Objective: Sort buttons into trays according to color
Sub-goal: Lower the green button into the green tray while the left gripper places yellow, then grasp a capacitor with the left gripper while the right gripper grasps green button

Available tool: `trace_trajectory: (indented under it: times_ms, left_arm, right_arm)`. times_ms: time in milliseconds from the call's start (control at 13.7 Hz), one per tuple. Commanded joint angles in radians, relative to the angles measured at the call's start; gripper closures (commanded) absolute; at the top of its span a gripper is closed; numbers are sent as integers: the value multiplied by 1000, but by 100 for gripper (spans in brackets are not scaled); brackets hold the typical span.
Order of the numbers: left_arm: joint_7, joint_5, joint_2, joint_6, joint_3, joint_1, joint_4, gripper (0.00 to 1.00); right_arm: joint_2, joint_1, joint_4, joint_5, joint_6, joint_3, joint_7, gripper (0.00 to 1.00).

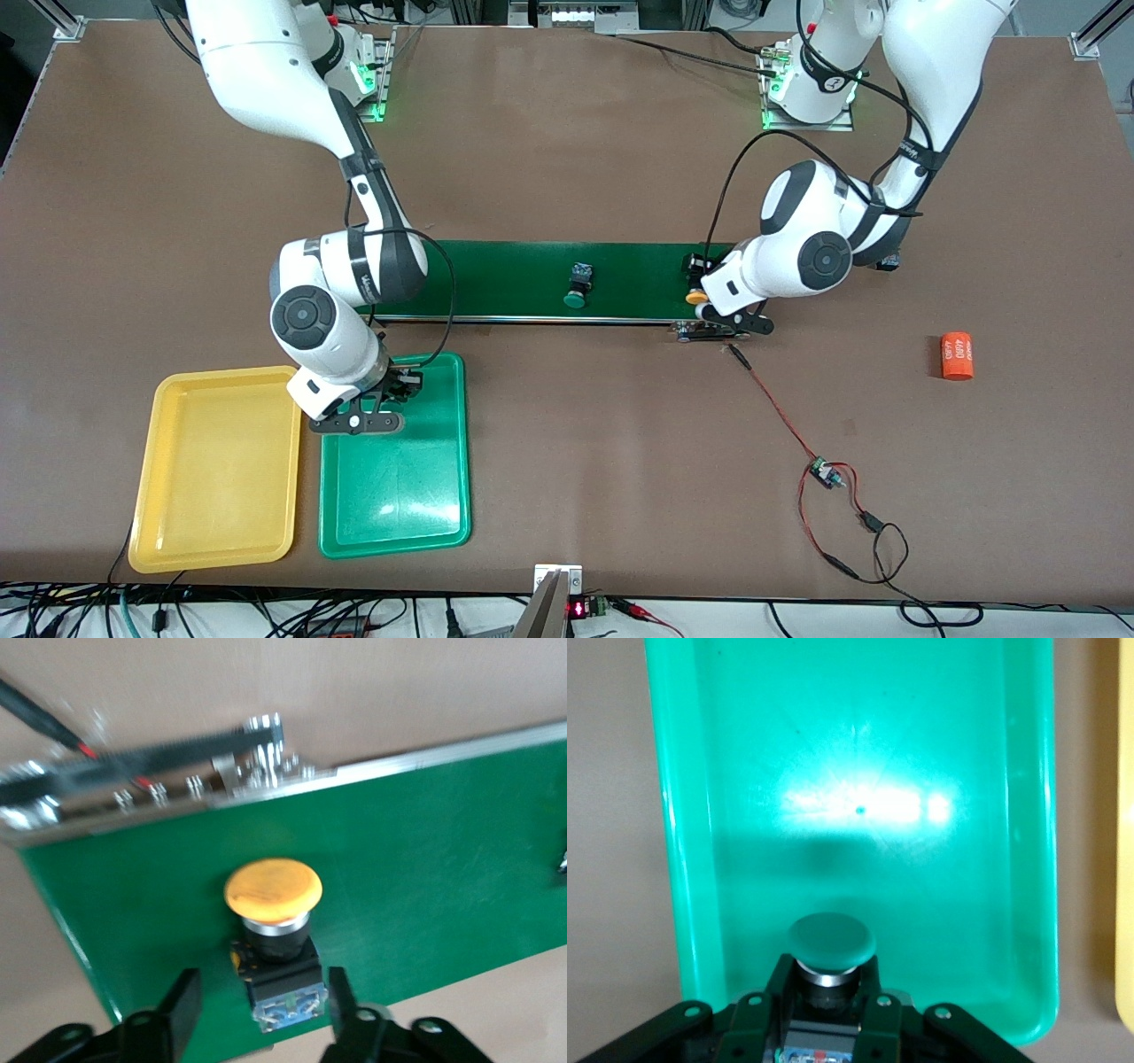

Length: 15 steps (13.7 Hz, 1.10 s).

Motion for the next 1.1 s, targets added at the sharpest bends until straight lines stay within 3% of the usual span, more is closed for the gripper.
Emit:
trace_trajectory:
  times_ms: [0,73,220,366,512,585,659,878,1024]
  left_arm:
    - [3,-20,-89,-77,9,39,36,0]
    - [0,-12,-98,-120,23,48,72,0]
    - [4,20,-112,-190,127,53,131,0]
    - [7,127,-112,-217,207,58,174,0]
    - [13,268,-112,-216,242,74,181,0]
    - [25,320,-110,-207,245,84,181,0]
    - [64,382,-100,-195,251,102,183,0]
    - [227,454,-57,-72,270,180,186,0]
    - [336,454,-2,21,338,194,177,0]
  right_arm:
    - [48,-46,36,-13,50,12,-96,98]
    - [68,-54,34,-11,98,12,-153,98]
    - [82,-55,34,-16,124,11,-187,98]
    - [85,-73,34,-16,127,11,-228,98]
    - [94,-81,34,-16,129,11,-274,97]
    - [94,-83,34,-16,129,12,-283,67]
    - [94,-83,34,-10,129,12,-273,1]
    - [85,-75,34,-7,124,12,-271,0]
    - [82,-80,33,-2,117,12,-270,0]
